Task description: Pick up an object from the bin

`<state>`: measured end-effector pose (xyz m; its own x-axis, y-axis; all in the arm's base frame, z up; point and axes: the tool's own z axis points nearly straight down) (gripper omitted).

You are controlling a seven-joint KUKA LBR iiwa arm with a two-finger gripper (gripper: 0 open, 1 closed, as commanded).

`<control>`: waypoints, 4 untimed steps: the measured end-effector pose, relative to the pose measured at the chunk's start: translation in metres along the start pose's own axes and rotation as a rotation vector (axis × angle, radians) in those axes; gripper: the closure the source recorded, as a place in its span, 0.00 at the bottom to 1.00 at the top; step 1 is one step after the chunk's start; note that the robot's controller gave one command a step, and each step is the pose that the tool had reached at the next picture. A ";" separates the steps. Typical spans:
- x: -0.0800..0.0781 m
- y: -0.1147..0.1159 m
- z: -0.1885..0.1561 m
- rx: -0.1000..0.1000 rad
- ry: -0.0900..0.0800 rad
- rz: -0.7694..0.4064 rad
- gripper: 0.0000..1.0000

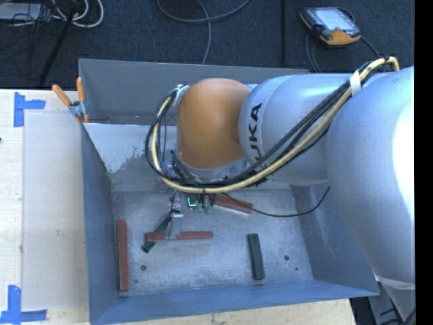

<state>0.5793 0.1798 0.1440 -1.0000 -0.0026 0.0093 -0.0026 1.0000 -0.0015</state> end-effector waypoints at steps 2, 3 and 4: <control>0.031 -0.008 0.040 -0.002 -0.013 -0.054 0.00; 0.044 -0.008 0.059 0.002 -0.002 -0.065 0.00; 0.065 -0.007 0.046 0.000 -0.004 -0.050 0.00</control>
Offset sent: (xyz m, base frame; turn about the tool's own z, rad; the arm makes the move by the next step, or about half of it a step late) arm -0.0549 -0.0129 -0.0709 -0.0904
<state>0.5135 0.1724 0.0988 -0.9986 -0.0531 0.0050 -0.0531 0.9986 -0.0015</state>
